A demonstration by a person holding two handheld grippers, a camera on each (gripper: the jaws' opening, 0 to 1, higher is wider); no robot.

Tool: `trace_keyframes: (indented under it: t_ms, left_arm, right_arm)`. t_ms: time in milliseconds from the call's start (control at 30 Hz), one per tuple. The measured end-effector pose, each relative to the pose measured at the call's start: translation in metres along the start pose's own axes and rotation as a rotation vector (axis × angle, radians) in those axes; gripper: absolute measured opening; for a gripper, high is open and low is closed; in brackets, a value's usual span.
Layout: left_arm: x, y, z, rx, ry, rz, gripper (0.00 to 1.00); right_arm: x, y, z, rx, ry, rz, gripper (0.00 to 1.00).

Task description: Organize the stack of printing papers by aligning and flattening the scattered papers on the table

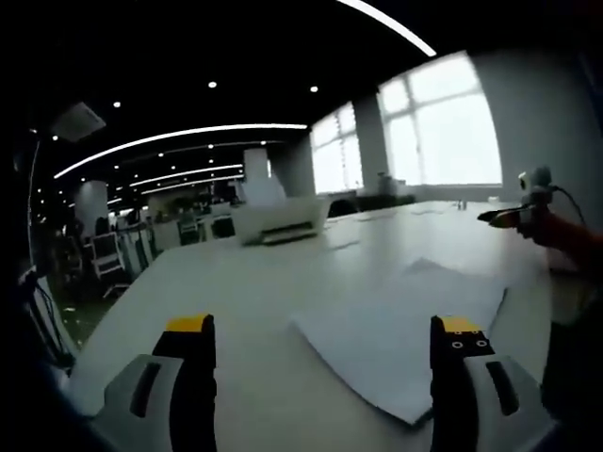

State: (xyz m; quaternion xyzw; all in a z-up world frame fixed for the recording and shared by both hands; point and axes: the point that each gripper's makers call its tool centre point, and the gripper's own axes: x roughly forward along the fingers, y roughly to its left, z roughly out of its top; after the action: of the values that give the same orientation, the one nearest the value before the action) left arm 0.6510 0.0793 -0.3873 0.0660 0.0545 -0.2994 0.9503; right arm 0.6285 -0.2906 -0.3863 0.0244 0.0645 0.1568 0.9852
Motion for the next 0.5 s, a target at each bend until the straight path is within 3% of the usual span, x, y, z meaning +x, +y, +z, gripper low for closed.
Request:
trace_keyframes:
  t_ms: [233, 500]
  left_arm:
    - [-0.018, 0.003, 0.011, -0.006, -0.014, -0.003, 0.97]
    - [-0.034, 0.007, 0.019, -0.020, -0.028, 0.005, 0.97]
  right_arm:
    - [-0.013, 0.005, 0.011, 0.029, -0.003, 0.019, 0.90]
    - [-0.034, 0.010, 0.027, 0.002, -0.009, 0.014, 0.90]
